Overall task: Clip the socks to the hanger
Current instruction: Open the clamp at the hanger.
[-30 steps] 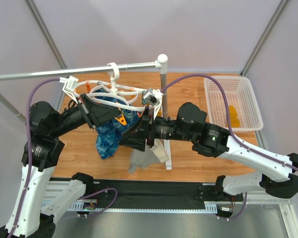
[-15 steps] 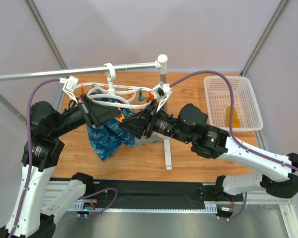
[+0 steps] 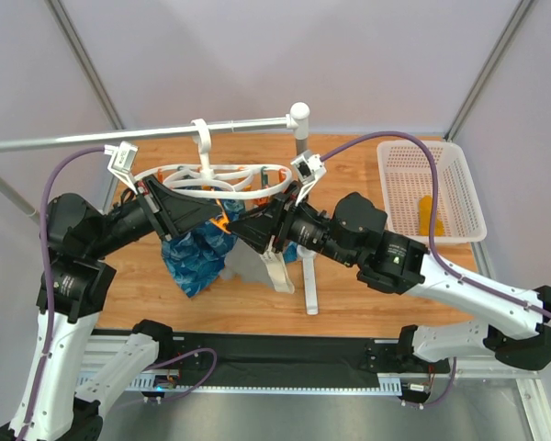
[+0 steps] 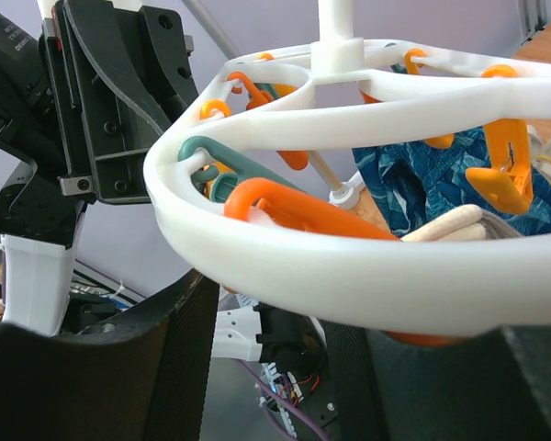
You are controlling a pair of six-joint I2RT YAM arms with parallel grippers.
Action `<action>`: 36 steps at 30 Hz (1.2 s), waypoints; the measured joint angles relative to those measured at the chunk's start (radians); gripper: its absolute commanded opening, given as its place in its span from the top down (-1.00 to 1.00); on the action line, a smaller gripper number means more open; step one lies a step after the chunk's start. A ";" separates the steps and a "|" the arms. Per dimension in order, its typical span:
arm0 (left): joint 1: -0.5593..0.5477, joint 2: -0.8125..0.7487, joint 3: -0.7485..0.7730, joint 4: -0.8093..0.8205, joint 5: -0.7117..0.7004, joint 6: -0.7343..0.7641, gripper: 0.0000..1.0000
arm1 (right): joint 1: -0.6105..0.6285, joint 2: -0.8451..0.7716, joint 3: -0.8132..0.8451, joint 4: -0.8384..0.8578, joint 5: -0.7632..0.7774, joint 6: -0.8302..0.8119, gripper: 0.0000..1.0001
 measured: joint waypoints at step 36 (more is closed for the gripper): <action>0.000 -0.008 -0.048 0.069 0.016 -0.048 1.00 | -0.039 -0.003 -0.069 0.162 -0.175 0.014 0.56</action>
